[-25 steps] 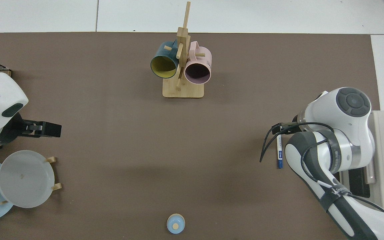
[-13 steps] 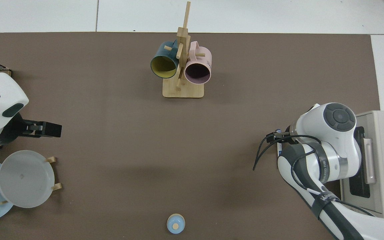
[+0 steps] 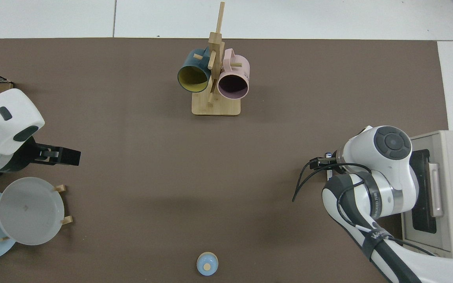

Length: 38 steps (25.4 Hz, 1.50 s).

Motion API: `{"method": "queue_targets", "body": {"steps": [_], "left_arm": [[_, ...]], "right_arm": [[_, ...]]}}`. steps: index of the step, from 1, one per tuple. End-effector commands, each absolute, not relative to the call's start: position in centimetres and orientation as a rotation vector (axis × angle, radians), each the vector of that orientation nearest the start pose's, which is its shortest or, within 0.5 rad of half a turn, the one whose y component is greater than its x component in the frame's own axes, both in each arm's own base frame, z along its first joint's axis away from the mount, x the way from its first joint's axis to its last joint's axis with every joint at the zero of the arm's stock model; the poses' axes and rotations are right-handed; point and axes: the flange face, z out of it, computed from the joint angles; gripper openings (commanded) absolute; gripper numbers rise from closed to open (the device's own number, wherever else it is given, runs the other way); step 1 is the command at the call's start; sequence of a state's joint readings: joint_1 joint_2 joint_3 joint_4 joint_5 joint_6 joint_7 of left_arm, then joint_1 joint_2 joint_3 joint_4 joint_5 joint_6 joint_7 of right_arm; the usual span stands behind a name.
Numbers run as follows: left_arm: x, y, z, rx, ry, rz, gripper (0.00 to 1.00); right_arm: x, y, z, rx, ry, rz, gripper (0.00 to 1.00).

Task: Put markers into pen holder
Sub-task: 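Lift the marker with the right gripper while the left gripper advances, then carry the marker to center with the right gripper while the left approaches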

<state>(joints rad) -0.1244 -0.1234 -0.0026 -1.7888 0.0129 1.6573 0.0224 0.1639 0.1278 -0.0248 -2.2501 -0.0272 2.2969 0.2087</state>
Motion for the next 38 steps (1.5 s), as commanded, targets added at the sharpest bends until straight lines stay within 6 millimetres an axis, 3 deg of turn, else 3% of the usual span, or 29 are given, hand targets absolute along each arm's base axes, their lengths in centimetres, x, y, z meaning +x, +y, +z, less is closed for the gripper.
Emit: {"method": "queue_targets", "body": {"steps": [1,4,11,16,18,23,26,29,30,34,38], "left_arm": [[50.9,-7.9,59.7,-3.107,0.398,-0.005,1.00],[51.2,-8.9,59.9,-3.078,0.577,-0.057,1.00],[51.2,-11.3,59.0,-3.043,0.863,-0.068,1.00],[50.6,-13.5,59.1,-3.035,0.968,-0.073,1.00],[50.4,-14.4,59.1,-3.020,1.012,-0.080,1.00],[50.5,-15.5,57.2,-2.901,1.348,-0.122,1.00],[50.0,-15.5,56.1,-2.949,1.376,-0.113,1.00],[49.9,-15.9,55.9,-2.939,1.401,-0.109,1.00],[49.9,-15.9,55.9,-2.931,1.416,-0.115,1.00],[49.4,-18.5,55.8,-2.811,1.625,-0.161,1.00],[48.7,-20.1,55.3,-2.781,1.683,-0.165,1.00]], "right_arm": [[52.1,6.7,30.1,-3.166,0.114,0.081,0.99],[52.3,6.3,29.5,-3.167,0.124,0.081,0.93],[52.7,6.1,28.4,-3.165,0.143,0.064,0.94],[52.7,6.1,28.2,-3.165,0.140,0.069,0.87],[52.6,6.1,28.1,-3.166,0.138,0.071,0.80],[52.6,6.1,28.1,-3.166,0.135,0.074,0.46],[52.7,6.1,28.2,-3.167,0.129,0.071,0.31],[53.0,6.2,28.5,-3.166,0.129,0.059,0.05],[53.2,6.2,28.7,-3.166,0.129,0.054,0.00],[54.1,5.9,29.7,-3.165,0.159,0.049,0.00],[54.6,5.2,30.3,-3.159,0.212,0.060,0.00]]}}
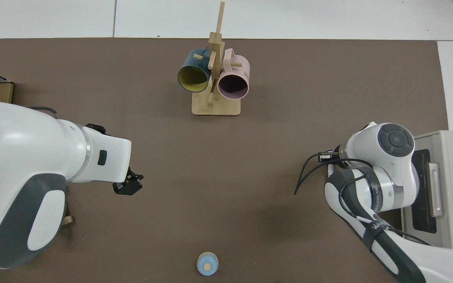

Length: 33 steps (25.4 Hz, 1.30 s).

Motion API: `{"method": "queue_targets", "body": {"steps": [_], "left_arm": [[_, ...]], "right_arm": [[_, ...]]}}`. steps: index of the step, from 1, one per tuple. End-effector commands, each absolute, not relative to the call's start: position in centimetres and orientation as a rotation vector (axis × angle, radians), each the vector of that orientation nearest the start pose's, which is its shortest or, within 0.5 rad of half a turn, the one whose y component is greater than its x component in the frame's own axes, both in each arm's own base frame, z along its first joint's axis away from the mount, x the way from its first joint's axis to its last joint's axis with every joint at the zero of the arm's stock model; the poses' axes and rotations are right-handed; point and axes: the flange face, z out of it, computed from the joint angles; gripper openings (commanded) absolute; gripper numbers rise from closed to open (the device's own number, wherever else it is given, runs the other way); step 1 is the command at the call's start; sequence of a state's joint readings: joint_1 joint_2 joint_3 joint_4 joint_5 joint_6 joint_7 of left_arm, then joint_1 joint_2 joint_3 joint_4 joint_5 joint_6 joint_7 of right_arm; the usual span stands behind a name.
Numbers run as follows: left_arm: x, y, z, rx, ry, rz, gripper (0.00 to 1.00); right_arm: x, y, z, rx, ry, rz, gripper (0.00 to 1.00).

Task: Put markers into pen holder
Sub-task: 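Carry the marker to center with the right gripper while the left approaches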

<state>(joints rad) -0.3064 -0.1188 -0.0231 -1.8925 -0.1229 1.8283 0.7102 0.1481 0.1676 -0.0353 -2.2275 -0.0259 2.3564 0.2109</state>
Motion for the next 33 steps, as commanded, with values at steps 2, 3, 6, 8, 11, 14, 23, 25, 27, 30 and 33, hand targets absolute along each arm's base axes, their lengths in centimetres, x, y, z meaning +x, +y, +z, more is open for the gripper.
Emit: {"method": "queue_targets", "body": {"steps": [2,3,6,8,11,14,23,25,27,30,33], "left_arm": [[48.6,-20.3,54.9,-2.769,1.696,-0.174,1.00],[48.4,-20.9,55.0,-2.737,1.743,-0.182,1.00],[47.8,-22.1,53.9,-2.627,1.903,-0.169,1.00],[47.6,-22.3,53.2,-2.605,1.935,-0.164,1.00],[47.4,-22.6,52.8,-2.580,1.967,-0.160,1.00],[47.5,-22.9,52.5,-2.527,2.039,-0.177,1.00],[47.4,-22.5,52.3,-2.540,2.233,-0.263,1.00],[47.4,-22.3,52.2,-2.583,2.218,-0.294,1.00],[47.4,-22.5,52.2,-2.635,2.190,-0.313,1.00],[47.5,-22.4,52.1,-2.690,2.140,-0.316,1.00],[47.1,-22.5,51.9,-2.740,2.118,-0.314,1.00]], "right_arm": [[54.9,5.1,30.9,-3.149,0.288,0.058,0.00],[55.1,5.3,31.3,-3.142,0.334,0.061,0.00],[56.0,6.1,33.1,-3.103,0.500,0.069,0.00],[56.6,6.9,34.3,-3.068,0.612,0.076,0.00],[57.2,8.5,36.2,-3.005,0.785,0.070,0.00],[57.8,10.4,37.5,-2.947,0.921,0.048,0.00],[58.8,15.0,42.4,-2.731,1.213,0.096,0.00],[59.0,15.5,43.7,-2.689,1.272,0.123,0.00],[59.1,15.9,44.8,-2.645,1.318,0.150,0.00],[59.0,16.3,45.7,-2.578,1.385,0.206,0.00],[58.5,17.9,46.0,-2.539,1.452,0.226,0.00]]}}
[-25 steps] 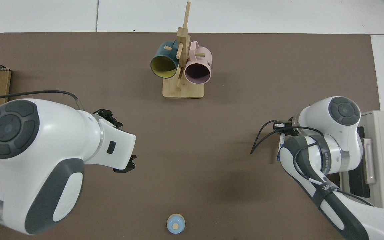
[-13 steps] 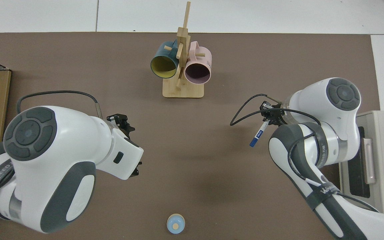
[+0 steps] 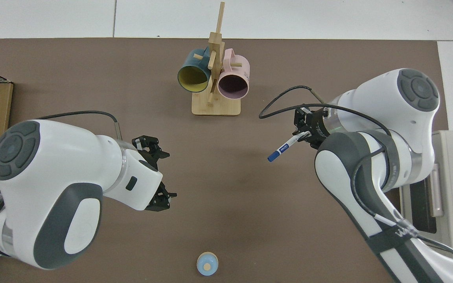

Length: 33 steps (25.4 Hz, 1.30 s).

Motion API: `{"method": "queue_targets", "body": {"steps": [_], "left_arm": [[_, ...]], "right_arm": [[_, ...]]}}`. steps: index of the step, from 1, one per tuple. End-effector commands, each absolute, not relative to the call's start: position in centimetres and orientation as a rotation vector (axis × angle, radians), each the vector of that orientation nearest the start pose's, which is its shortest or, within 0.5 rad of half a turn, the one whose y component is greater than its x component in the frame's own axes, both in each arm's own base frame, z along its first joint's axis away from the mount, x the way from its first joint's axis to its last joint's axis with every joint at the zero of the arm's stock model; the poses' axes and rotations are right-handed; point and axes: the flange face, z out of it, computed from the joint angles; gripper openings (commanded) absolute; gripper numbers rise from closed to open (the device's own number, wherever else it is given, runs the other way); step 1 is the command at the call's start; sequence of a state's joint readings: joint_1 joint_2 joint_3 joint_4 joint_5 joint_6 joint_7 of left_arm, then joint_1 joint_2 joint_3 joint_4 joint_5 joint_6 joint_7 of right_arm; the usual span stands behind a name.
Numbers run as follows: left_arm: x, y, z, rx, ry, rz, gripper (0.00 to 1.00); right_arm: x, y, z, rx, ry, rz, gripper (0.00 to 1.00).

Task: Put markers into pen holder
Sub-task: 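Carry the marker to center with the right gripper while the left approaches, then grasp the marker with the left gripper while the right gripper holds it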

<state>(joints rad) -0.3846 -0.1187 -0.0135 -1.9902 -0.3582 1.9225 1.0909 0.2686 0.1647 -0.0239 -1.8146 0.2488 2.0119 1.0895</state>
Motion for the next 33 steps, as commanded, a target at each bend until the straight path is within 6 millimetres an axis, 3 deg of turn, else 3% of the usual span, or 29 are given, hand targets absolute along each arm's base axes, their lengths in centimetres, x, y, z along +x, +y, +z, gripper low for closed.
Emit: {"method": "queue_targets", "body": {"steps": [1,5,9,14,19,24,33], "left_arm": [[46.8,-22.4,51.8,-2.780,2.086,-0.302,1.00],[44.8,-22.2,50.9,-2.946,1.939,-0.264,0.99],[44.4,-22.7,50.5,-2.959,1.924,-0.301,0.99],[43.9,-22.9,49.5,-2.983,1.883,-0.318,0.99],[42.4,-22.7,48.0,-3.087,1.813,-0.367,0.99],[42.1,-22.8,48.1,-3.116,1.802,-0.385,0.99],[42.4,-24.1,48.5,-3.088,1.793,-0.500,0.99]], "right_arm": [[58.5,18.2,45.9,-2.525,1.484,0.232,0.00],[57.4,21.7,46.2,-2.486,1.563,0.238,0.00],[55.9,25.7,46.9,-2.480,1.576,0.246,0.00],[55.3,28.9,48.9,-2.425,1.629,0.243,0.00],[54.4,30.9,49.1,-2.366,1.709,0.253,0.00],[52.9,33.4,49.3,-2.373,1.704,0.264,0.00],[51.2,35.6,49.7,-2.408,1.665,0.271,0.00]]}}
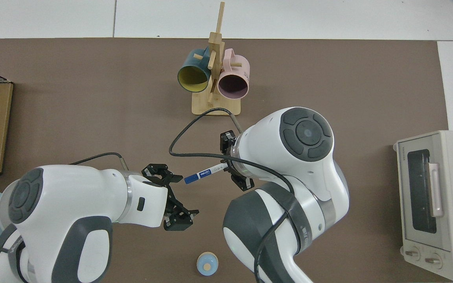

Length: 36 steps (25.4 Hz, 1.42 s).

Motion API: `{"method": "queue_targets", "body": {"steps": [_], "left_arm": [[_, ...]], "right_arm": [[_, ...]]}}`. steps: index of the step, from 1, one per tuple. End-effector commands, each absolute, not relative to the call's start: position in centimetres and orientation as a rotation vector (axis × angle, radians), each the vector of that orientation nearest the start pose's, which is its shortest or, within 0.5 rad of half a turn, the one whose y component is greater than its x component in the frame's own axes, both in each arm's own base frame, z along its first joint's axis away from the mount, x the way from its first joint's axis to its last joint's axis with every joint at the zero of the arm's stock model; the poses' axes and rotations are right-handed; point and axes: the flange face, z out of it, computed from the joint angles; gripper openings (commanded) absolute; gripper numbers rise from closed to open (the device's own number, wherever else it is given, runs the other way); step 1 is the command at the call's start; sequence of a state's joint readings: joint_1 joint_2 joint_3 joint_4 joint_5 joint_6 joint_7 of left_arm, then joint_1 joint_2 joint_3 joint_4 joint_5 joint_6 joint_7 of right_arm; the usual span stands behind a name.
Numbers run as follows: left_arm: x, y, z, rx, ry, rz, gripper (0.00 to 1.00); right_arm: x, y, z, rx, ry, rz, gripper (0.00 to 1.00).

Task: Put markers into pen holder
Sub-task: 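Grasp the marker with the left gripper while the right gripper holds it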

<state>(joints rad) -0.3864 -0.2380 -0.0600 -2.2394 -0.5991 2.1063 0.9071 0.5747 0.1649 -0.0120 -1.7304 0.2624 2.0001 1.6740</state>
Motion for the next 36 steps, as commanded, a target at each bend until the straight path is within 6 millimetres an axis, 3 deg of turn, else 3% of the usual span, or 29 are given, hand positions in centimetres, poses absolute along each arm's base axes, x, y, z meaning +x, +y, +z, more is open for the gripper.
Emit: {"method": "queue_targets", "body": {"steps": [1,9,14,21,31,32,34,36], "left_arm": [[42.4,-24.1,48.6,-3.084,1.794,-0.505,0.99],[42.7,-24.0,48.5,-3.046,1.822,-0.542,0.97],[42.7,-24.0,48.6,-3.044,1.819,-0.549,0.68],[42.8,-24.1,48.9,-3.033,1.833,-0.561,0.49],[43.0,-23.6,50.0,-3.028,1.844,-0.560,0.48],[43.0,-23.6,50.3,-3.023,1.845,-0.569,0.40],[43.0,-23.5,50.6,-3.020,1.843,-0.581,0.06],[43.0,-23.6,50.8,-3.014,1.844,-0.592,0.00]], "right_arm": [[51.0,35.8,49.8,-2.410,1.661,0.271,0.00],[51.0,35.9,49.8,-2.408,1.653,0.265,0.00],[51.0,35.9,49.9,-2.409,1.650,0.262,0.00],[51.0,35.9,49.9,-2.413,1.646,0.258,0.00],[51.1,35.7,49.9,-2.412,1.648,0.257,0.00],[51.1,35.7,49.9,-2.412,1.648,0.257,0.00],[51.1,35.7,49.9,-2.412,1.648,0.257,0.00],[51.1,35.8,49.9,-2.413,1.646,0.257,0.00]]}}
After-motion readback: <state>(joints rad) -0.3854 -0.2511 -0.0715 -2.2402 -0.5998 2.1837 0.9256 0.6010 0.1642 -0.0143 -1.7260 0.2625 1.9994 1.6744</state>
